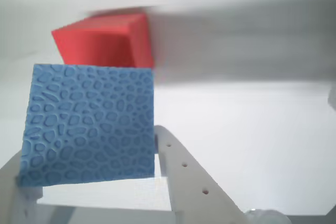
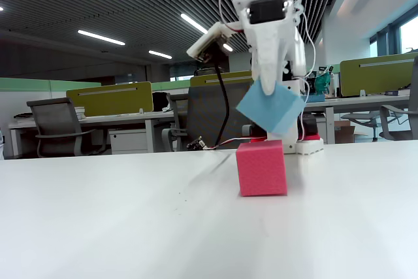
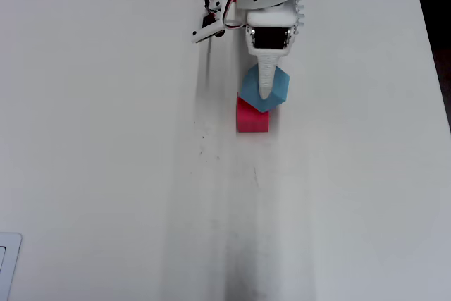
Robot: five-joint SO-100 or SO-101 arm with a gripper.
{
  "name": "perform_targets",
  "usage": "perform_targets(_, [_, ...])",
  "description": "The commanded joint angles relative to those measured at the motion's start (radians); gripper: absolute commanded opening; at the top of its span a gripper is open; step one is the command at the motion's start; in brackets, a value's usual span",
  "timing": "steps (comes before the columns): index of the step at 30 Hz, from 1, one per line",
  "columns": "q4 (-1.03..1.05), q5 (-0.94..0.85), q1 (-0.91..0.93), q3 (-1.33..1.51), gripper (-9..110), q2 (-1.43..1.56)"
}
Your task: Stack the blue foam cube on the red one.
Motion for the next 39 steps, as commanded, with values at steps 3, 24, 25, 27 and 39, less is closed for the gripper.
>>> perform_targets(3, [-0.023,-0.020,0.025,0.009,23,0.028])
perform_targets(24, [-0.104,-0.032,0.092,0.103,23,0.028])
perform_targets(25, [-0.115,-0.037,0.101,0.115,23,0.028])
perform_targets(27, [-0.140,-0.048,0.118,0.138,23,0.025])
perform_targets(39, [-0.238,-0.069,0.196,0.149,24,-0.048])
